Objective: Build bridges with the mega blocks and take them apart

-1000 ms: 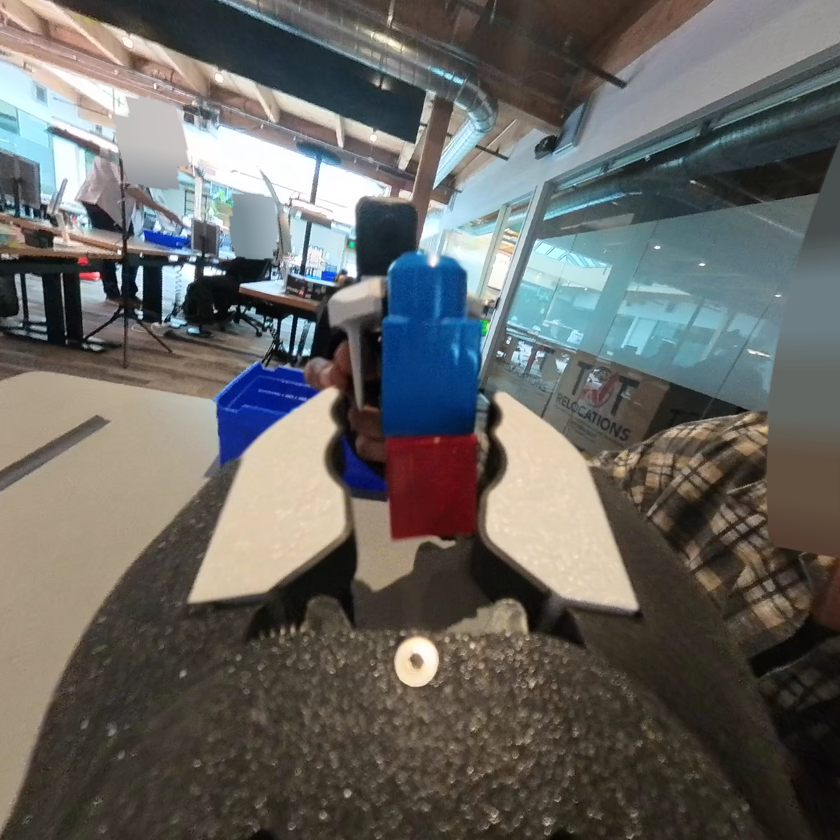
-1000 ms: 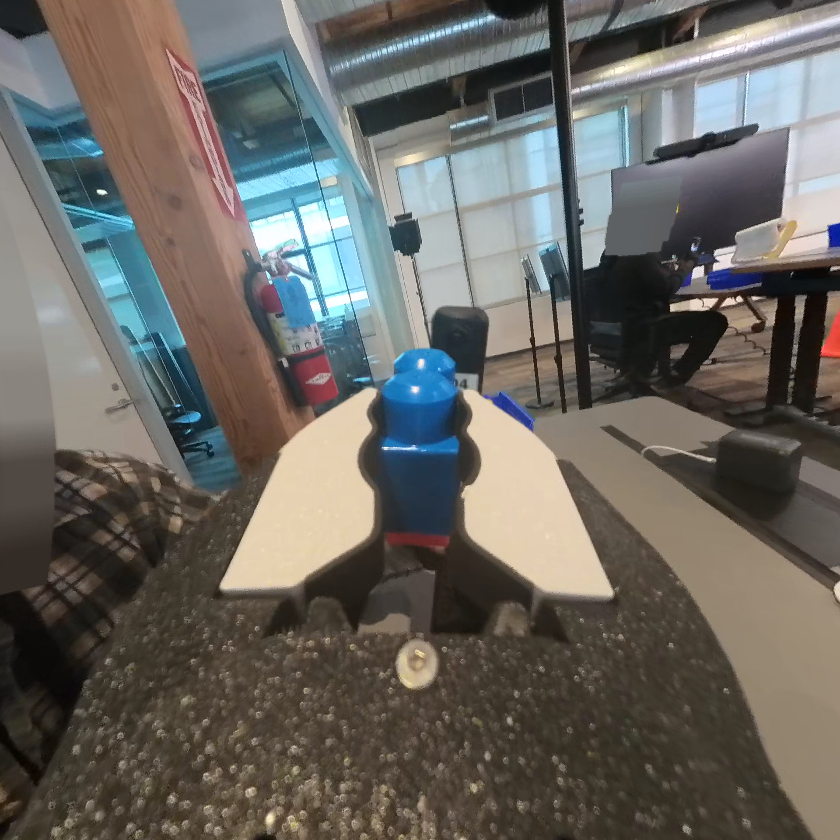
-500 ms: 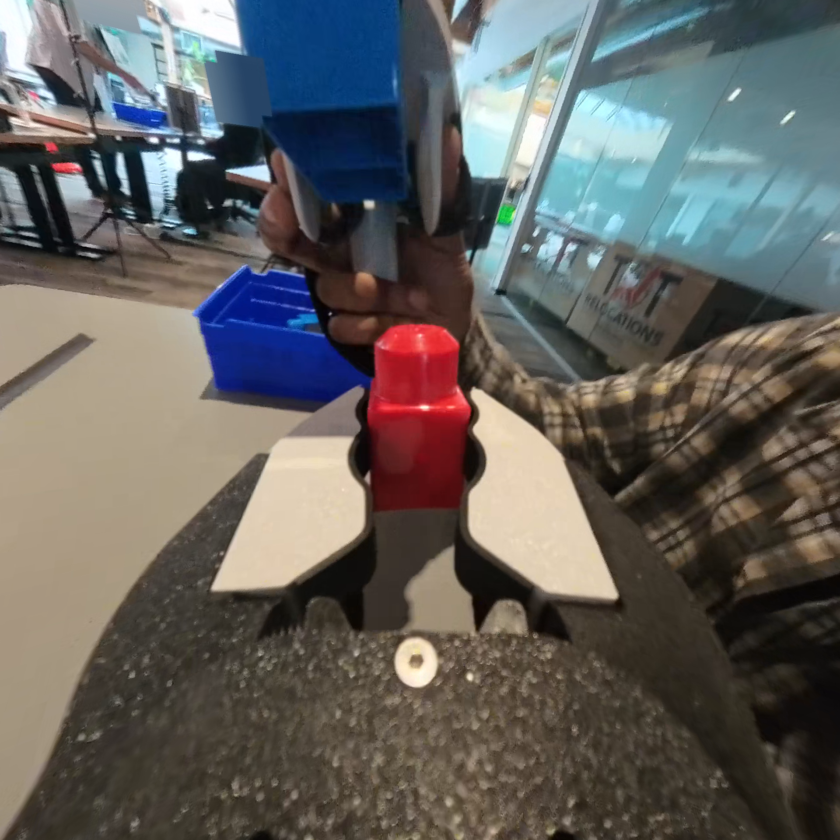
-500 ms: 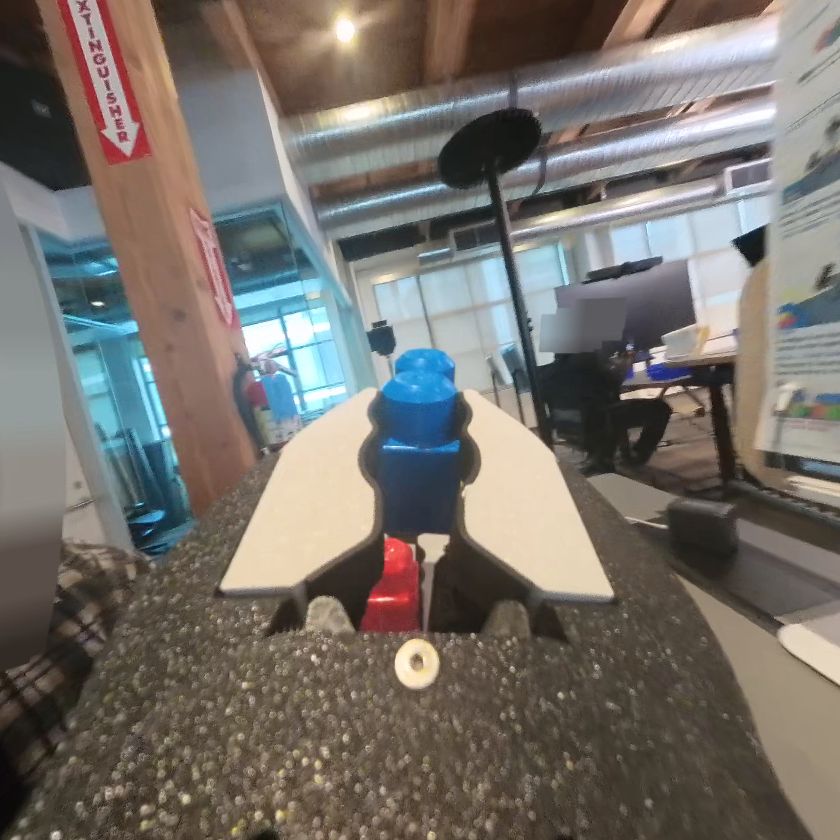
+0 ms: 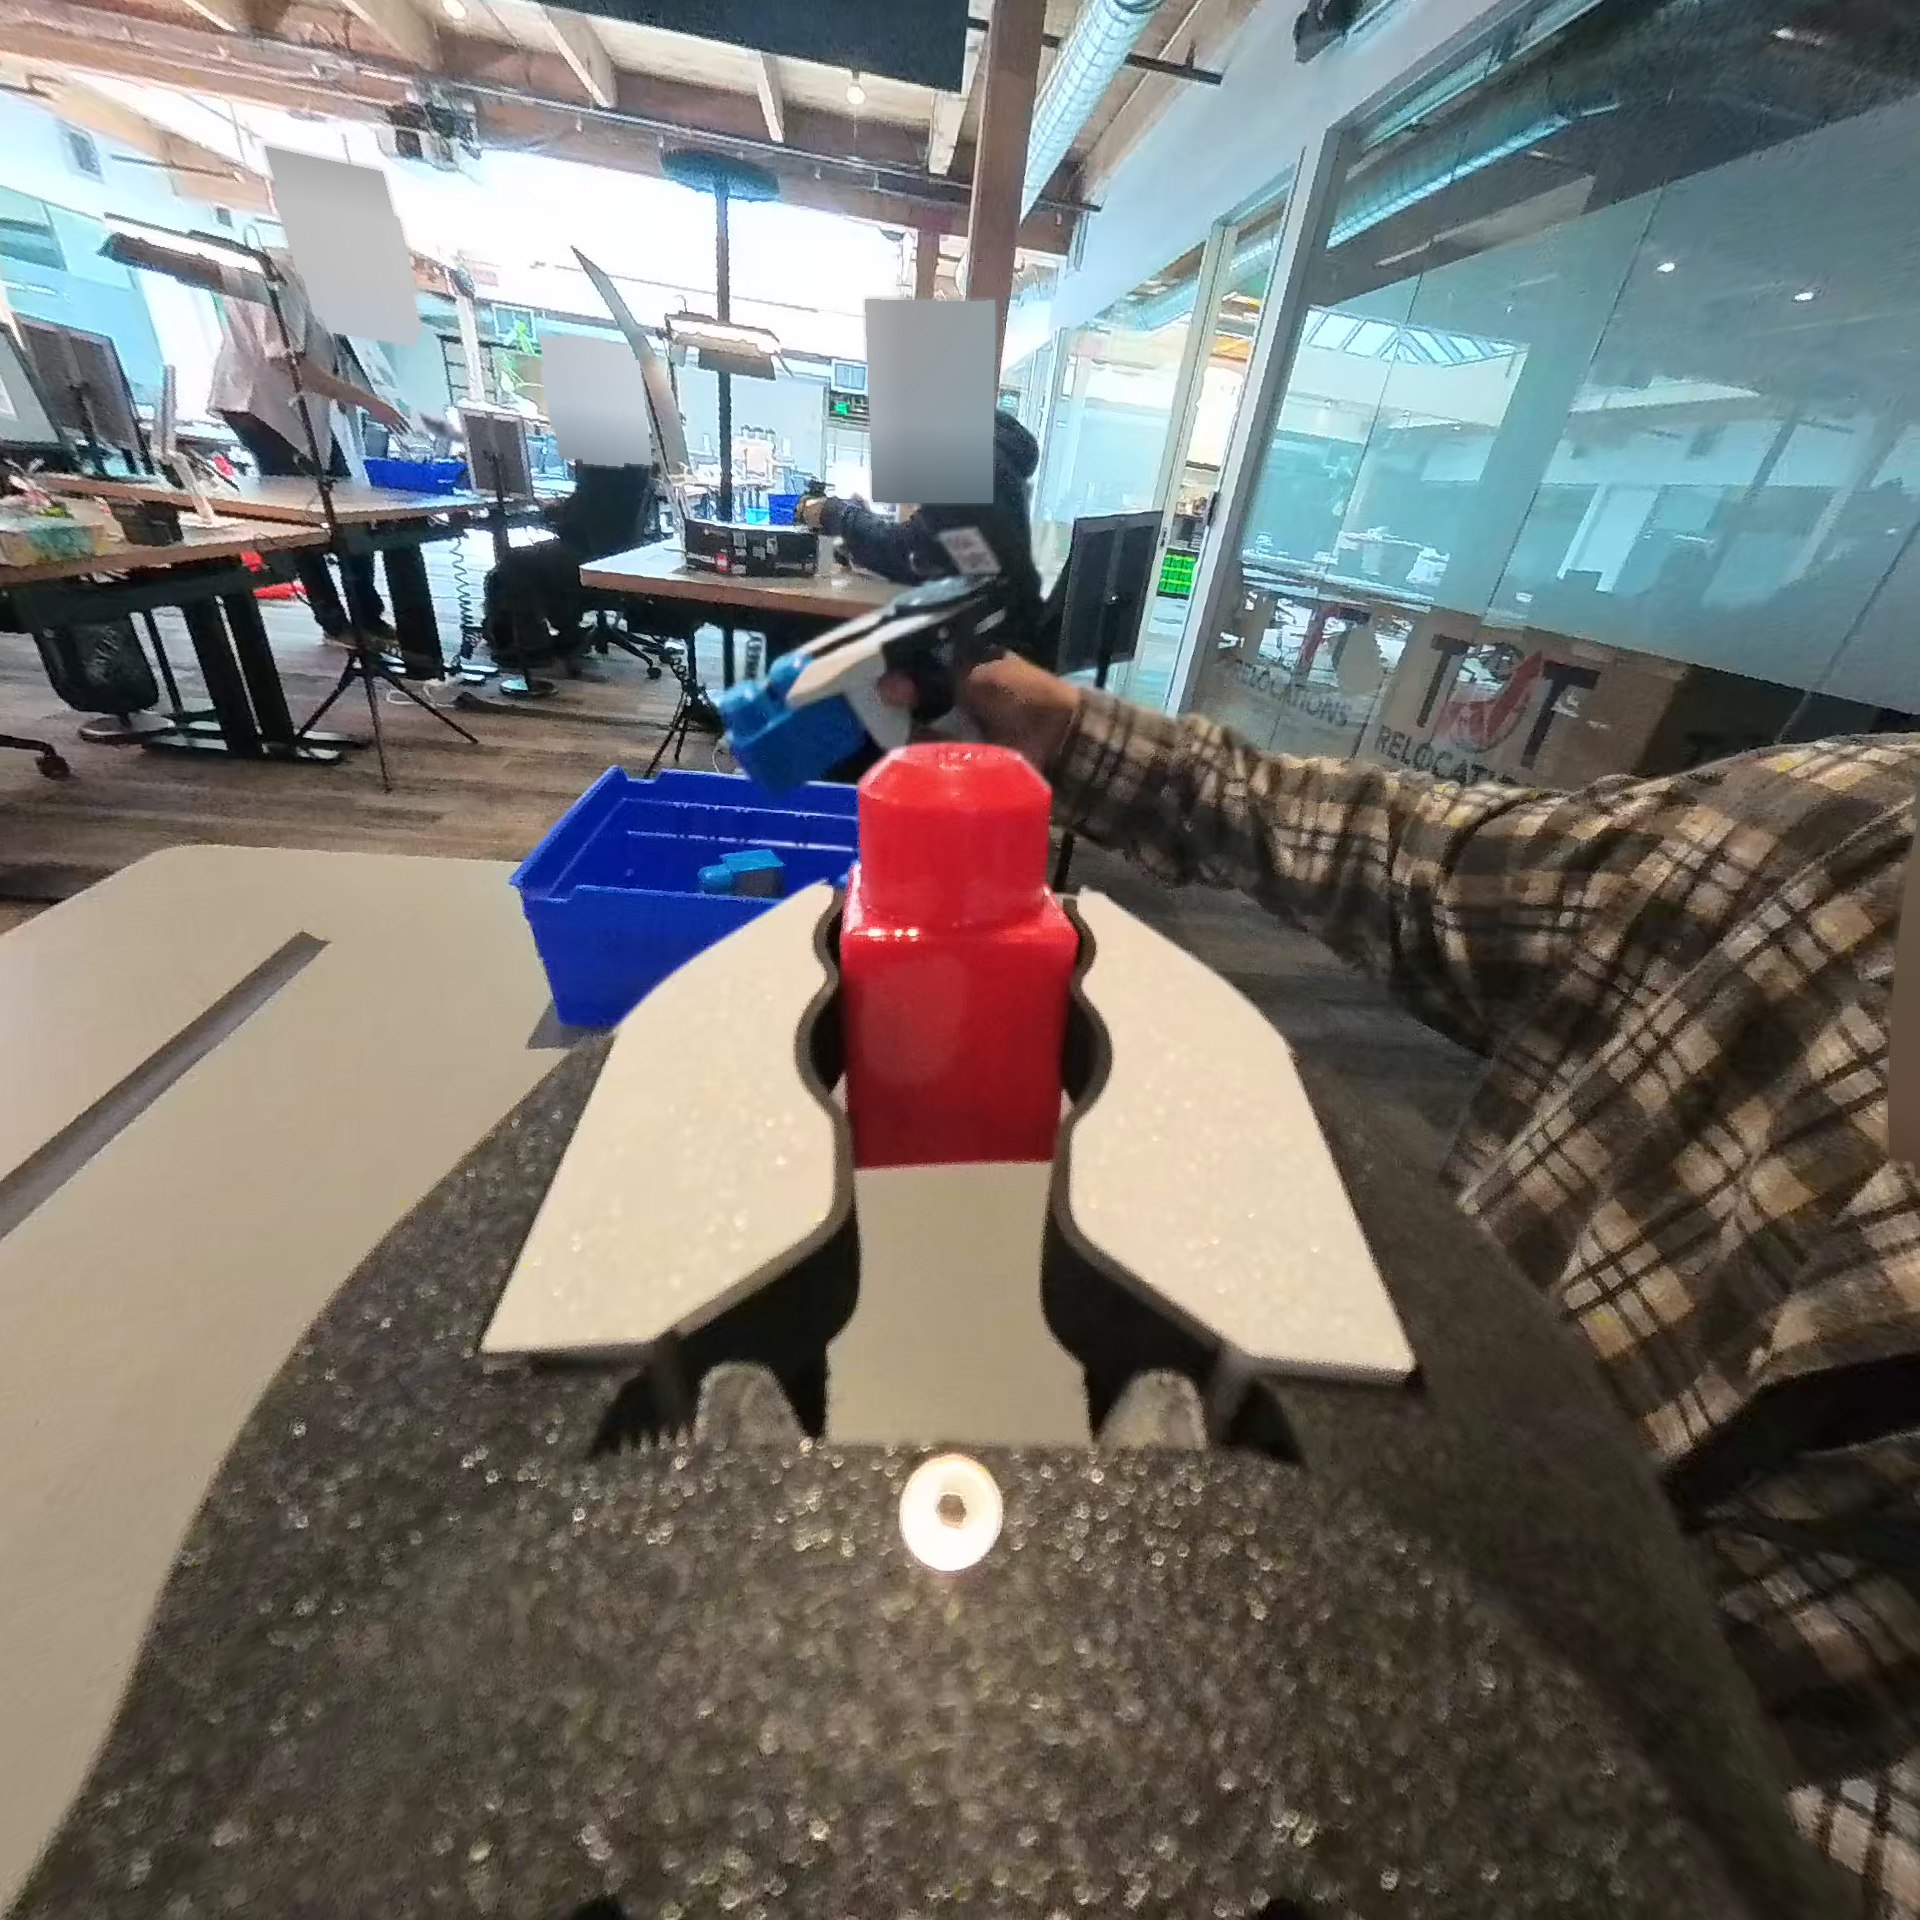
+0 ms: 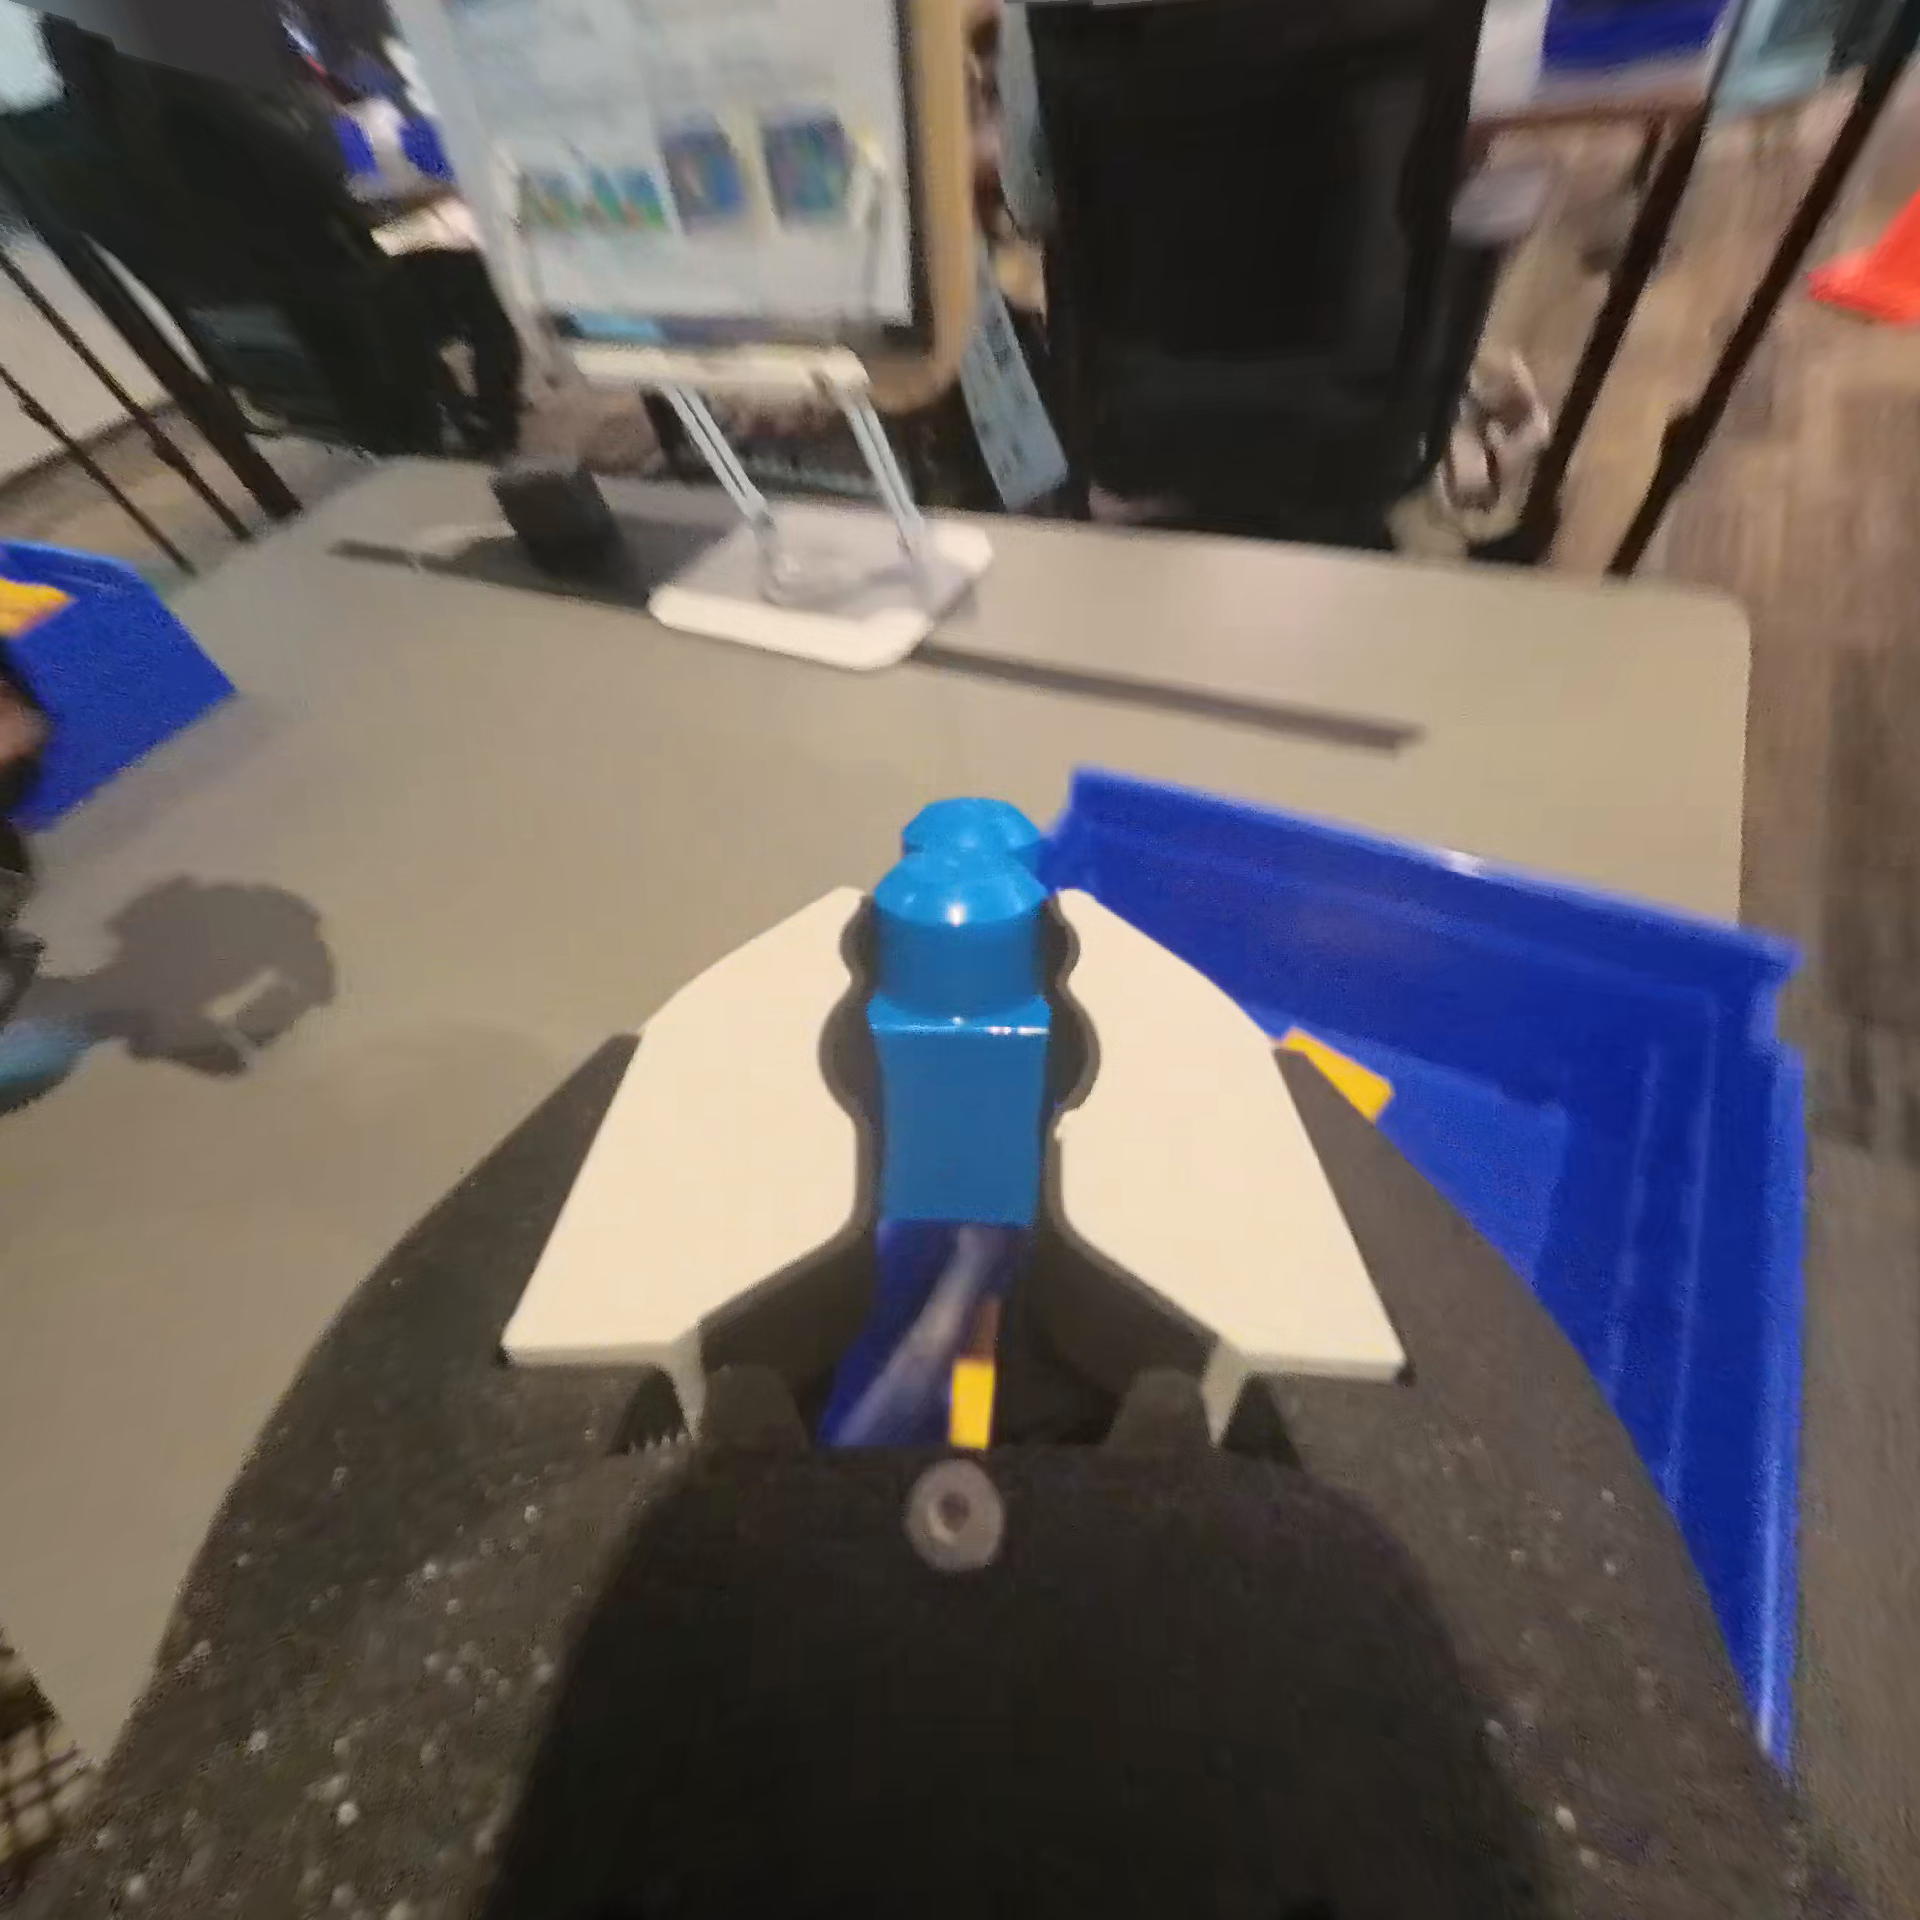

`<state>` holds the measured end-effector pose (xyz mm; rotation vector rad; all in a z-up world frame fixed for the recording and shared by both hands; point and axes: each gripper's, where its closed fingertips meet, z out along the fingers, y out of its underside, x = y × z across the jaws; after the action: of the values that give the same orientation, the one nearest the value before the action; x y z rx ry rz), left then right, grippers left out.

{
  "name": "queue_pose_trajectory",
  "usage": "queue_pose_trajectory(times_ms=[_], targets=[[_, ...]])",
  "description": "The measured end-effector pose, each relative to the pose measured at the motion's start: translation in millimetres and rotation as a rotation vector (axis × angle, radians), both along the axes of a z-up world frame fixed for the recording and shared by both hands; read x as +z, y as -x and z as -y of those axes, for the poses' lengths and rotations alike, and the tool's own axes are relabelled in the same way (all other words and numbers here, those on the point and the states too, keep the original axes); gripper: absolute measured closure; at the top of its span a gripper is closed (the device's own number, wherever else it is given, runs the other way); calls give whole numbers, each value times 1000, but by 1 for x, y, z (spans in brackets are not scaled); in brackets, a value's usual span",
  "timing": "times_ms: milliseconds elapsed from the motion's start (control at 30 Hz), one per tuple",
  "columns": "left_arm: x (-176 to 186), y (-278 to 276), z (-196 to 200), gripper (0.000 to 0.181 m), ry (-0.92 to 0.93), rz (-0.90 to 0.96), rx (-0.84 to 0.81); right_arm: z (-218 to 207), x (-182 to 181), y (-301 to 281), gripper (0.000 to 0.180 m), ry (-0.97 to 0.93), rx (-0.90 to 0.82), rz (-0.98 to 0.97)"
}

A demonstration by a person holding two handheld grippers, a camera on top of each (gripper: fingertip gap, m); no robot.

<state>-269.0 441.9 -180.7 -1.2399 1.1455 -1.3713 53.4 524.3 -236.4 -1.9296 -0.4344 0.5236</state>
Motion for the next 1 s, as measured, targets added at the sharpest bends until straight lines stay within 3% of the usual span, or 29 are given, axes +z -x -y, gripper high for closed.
queue_pose_trajectory(times_ms=[133,167,233,333,433,533,733,1000], targets=[[-5,-4,3,142,26,-6,-10,-11,-54,-16,149,104,-44,36],[-6,-4,3,142,27,-8,-9,-13,-57,-17,141,111,-44,13],[-6,-5,4,142,25,-8,-9,-15,-45,-20,132,65,-57,-25],[-9,-7,3,142,23,-9,-9,-5,3,6,129,-73,13,-89],[-10,-11,1,142,38,2,-19,23,56,87,121,-217,238,-214],[-14,-14,1,142,48,0,-25,56,85,179,121,-289,482,-299],[-15,-16,7,142,41,-4,-35,88,96,300,128,-330,795,-365],[-9,-17,12,142,37,15,-58,87,85,338,140,-313,890,-369]])
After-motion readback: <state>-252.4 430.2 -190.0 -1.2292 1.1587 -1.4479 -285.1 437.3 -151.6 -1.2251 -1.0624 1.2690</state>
